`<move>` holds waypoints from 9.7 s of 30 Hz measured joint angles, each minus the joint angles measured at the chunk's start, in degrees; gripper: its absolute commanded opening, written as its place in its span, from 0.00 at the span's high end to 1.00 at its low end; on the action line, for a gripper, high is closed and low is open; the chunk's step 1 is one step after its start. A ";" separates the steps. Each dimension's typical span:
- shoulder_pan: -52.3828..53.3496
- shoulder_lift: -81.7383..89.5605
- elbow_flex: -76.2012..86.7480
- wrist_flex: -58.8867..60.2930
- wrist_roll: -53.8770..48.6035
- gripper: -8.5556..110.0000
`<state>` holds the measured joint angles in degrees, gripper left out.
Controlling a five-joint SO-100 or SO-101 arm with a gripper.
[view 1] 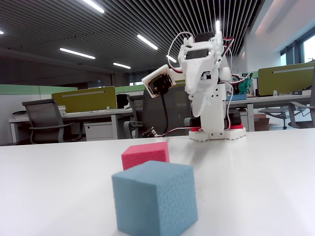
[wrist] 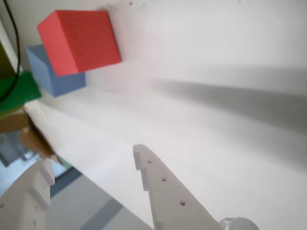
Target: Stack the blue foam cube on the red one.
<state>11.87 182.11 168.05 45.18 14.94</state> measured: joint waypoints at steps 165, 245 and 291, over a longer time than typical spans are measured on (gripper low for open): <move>10.90 -90.00 -75.94 11.78 28.39 0.75; 6.59 -1.32 0.09 -2.02 -0.88 0.76; 5.71 -0.09 2.55 -7.29 -0.97 0.73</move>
<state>17.58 182.02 170.60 37.88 13.97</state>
